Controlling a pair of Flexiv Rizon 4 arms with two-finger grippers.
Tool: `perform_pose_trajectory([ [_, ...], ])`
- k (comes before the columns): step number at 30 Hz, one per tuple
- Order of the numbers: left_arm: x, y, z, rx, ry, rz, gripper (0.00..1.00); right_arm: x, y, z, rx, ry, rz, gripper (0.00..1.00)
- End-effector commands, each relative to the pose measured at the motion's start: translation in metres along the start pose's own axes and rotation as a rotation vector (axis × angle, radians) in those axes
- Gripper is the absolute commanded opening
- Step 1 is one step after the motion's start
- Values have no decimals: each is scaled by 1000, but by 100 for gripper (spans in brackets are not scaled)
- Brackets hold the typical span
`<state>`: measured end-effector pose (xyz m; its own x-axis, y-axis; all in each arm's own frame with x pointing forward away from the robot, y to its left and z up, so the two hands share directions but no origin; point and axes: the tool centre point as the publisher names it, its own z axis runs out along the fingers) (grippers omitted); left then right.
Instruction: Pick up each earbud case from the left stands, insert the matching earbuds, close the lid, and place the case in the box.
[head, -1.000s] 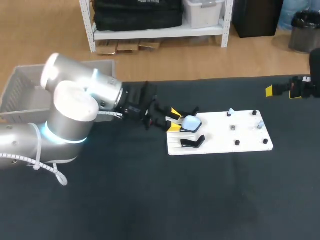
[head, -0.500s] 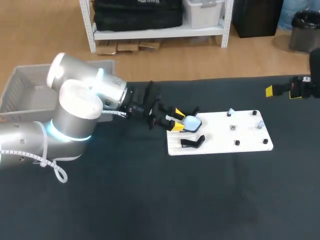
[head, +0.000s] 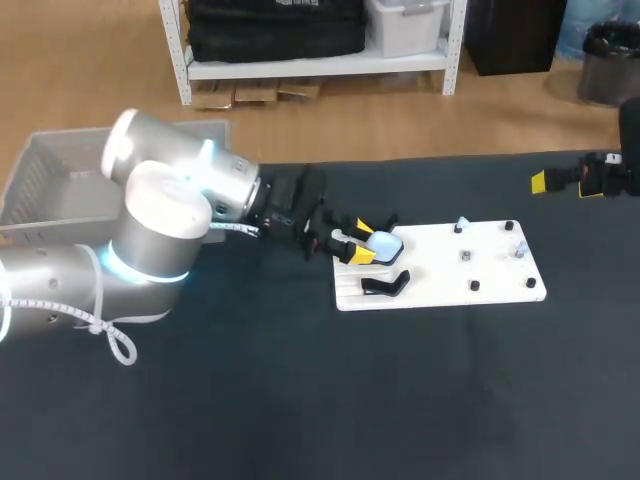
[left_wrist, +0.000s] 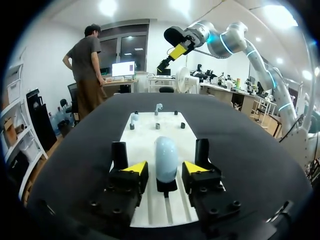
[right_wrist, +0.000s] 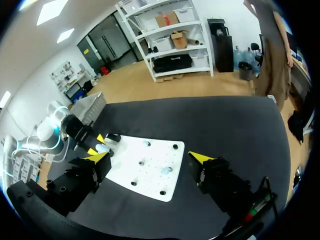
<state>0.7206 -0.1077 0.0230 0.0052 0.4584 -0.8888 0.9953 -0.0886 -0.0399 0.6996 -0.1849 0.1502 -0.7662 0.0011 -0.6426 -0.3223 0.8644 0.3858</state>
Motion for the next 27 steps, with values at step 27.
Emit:
perform_pose_trajectory([
  [27,2,6,13,1,-21,-3,29,0,-1,0,-2,1,-1,100],
])
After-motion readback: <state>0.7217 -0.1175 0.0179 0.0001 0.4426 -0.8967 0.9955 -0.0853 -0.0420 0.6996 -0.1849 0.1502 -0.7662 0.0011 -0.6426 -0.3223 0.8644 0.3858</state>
